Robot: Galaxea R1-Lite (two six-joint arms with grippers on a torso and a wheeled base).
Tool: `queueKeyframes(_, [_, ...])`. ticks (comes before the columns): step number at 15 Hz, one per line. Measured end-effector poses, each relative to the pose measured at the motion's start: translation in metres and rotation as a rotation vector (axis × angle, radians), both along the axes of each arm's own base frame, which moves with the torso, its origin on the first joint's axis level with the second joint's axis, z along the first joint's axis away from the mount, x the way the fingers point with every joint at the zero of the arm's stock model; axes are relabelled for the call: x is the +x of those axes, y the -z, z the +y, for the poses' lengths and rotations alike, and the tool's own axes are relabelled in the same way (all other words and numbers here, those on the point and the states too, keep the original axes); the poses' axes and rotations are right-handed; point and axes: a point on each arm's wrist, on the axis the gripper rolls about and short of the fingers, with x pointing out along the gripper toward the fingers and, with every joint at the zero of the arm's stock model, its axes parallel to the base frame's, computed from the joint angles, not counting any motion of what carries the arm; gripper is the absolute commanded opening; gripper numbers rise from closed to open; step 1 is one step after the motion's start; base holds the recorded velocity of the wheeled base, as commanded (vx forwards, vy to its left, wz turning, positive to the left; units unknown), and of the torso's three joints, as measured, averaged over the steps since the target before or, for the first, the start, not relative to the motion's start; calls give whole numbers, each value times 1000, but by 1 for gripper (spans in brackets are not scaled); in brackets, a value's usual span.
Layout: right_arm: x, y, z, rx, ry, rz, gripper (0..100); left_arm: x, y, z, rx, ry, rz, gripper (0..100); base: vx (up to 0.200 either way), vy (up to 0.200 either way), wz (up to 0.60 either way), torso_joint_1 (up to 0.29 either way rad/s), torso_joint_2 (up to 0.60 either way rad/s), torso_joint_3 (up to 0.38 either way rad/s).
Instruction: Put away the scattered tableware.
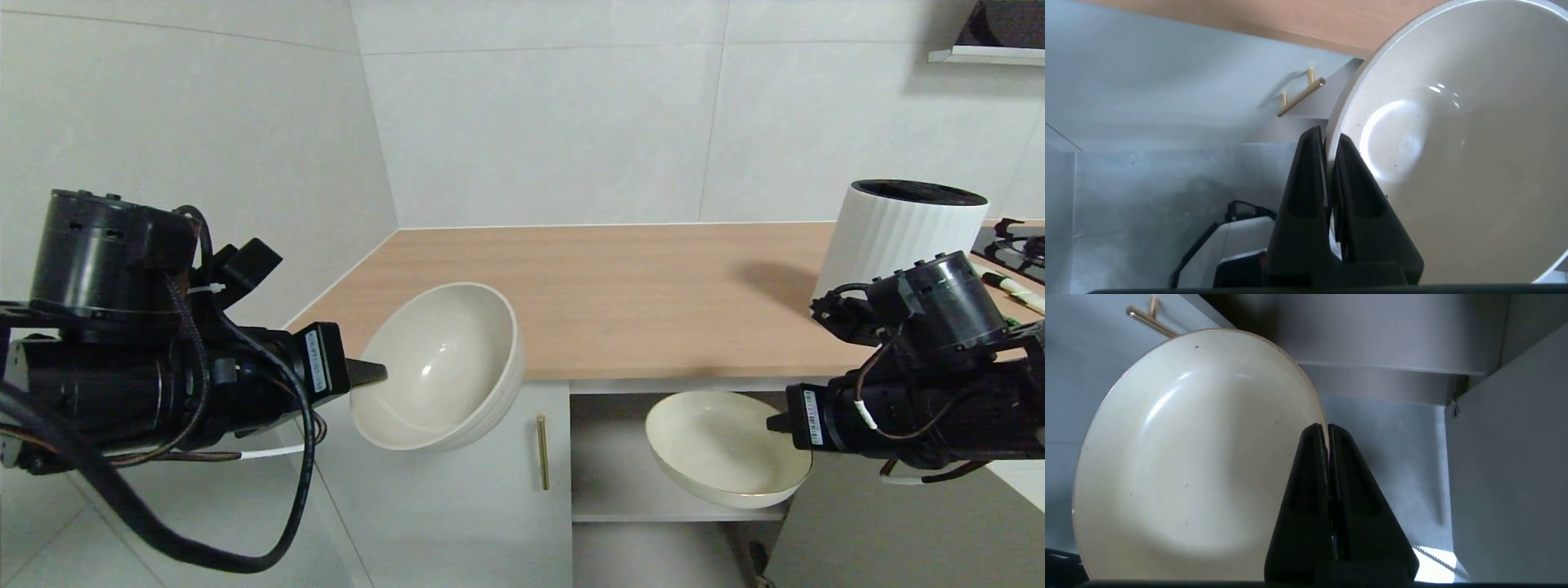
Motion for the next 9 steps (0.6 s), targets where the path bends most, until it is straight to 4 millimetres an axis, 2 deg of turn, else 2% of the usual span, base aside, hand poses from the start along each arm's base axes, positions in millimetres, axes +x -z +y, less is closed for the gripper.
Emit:
queueKeyframes(4, [1,2,1,-4,0,6,0,5,5,-2,7,-1,18,0,0,0,0,-40,104,61])
queueKeyframes(9, [2,3,1,-7,1,11,0,6,7,-2,10,-1,27,0,0,0,0,-157,431,260])
